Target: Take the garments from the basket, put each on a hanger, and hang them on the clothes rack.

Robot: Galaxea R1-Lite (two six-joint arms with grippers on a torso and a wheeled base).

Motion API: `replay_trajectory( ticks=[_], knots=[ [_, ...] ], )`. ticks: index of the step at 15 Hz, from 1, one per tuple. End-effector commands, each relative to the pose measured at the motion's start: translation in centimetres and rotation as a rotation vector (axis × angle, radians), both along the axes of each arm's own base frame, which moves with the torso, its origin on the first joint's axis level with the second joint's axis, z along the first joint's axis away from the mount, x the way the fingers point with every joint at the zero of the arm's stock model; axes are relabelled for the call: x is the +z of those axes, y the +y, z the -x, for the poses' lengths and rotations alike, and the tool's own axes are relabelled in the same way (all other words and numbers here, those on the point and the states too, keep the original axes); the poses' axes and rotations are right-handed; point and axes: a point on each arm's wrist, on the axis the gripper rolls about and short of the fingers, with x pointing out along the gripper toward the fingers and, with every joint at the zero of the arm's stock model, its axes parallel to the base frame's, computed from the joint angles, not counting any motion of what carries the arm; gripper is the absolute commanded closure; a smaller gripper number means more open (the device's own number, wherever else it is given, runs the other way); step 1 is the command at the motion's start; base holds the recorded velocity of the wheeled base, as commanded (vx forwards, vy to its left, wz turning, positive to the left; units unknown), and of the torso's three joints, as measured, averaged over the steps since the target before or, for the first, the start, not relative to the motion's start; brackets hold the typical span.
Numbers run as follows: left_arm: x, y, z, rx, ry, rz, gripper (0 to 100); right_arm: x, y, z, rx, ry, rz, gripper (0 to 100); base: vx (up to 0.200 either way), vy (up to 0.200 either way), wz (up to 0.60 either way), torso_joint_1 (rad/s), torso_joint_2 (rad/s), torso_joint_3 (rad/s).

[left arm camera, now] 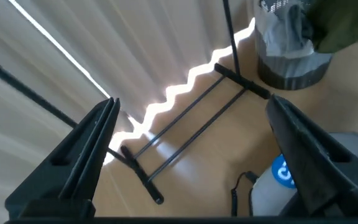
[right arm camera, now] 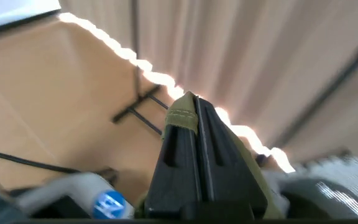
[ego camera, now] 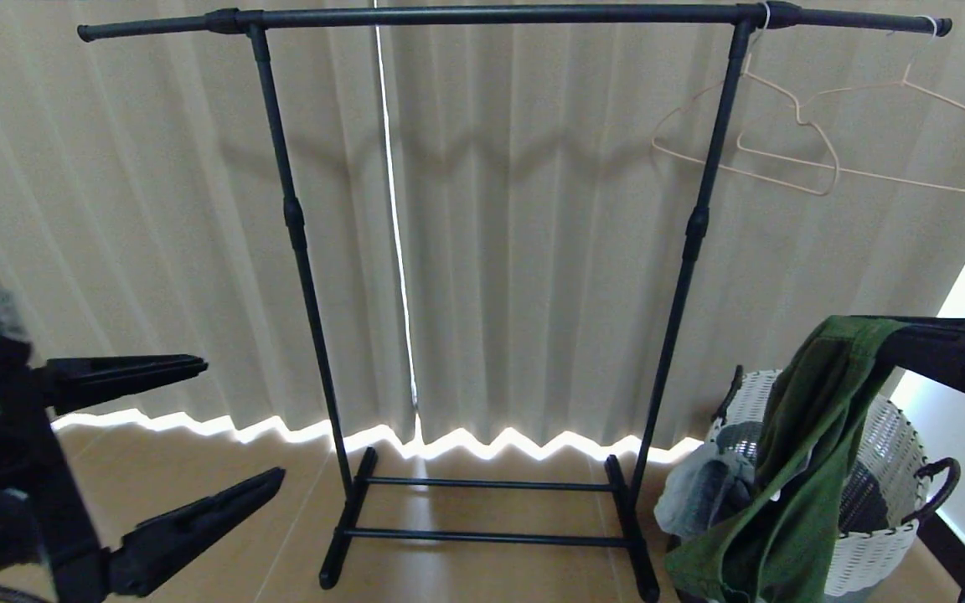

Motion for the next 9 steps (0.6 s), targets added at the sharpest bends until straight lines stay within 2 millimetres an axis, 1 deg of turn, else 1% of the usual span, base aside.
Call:
replay_trajectory(
  ticks=[1, 2, 3, 4, 5, 6, 8, 9],
  knots=[
    [0.1, -5.7, -3.3, -0.039, 0.092, -0.022, 0, 0.6, 0.9, -0.7, 0.028, 0.003, -0.011, 100, 0.0, 0.0, 0.0, 0.0, 0.0, 0.0],
    [0.1, -8.0, -3.9, -0.06, 0.116, -0.005, 0, 0.6, 1.1, -1.1, 0.028, 0.007, -0.009, 100, 0.0, 0.0, 0.0, 0.0, 0.0, 0.0],
    [-0.3, -11.0, -4.5, -0.092, 0.14, -0.005, 0, 0.6, 1.3, -1.4, 0.028, 0.015, -0.007, 100, 0.0, 0.0, 0.0, 0.0, 0.0, 0.0],
    [-0.6, -12.3, -4.7, -0.107, 0.149, -0.012, 0, 0.5, 1.3, -1.5, 0.028, 0.018, -0.006, 100, 0.0, 0.0, 0.0, 0.0, 0.0, 0.0],
    [-1.8, -15.6, -5.0, -0.149, 0.156, -0.028, 0, 0.6, 1.3, -1.5, 0.029, 0.01, -0.011, 100, 0.0, 0.0, 0.0, 0.0, 0.0, 0.0],
    [-2.5, -17.3, -5.0, -0.172, 0.164, -0.02, 0, 0.7, 1.4, -1.6, 0.03, -0.003, -0.018, 100, 0.0, 0.0, 0.0, 0.0, 0.0, 0.0],
    [-2.8, -19.7, -5.2, -0.198, 0.18, 0.002, 0, 0.7, 1.6, -1.8, 0.037, -0.01, -0.024, 100, 0.0, 0.0, 0.0, 0.0, 0.0, 0.0],
    [-2.9, -21.3, -5.2, -0.212, 0.196, 0.029, 0, 0.9, 1.9, -1.7, 0.054, -0.014, -0.028, 100, 0.0, 0.0, 0.0, 0.0, 0.0, 0.0]
  ],
)
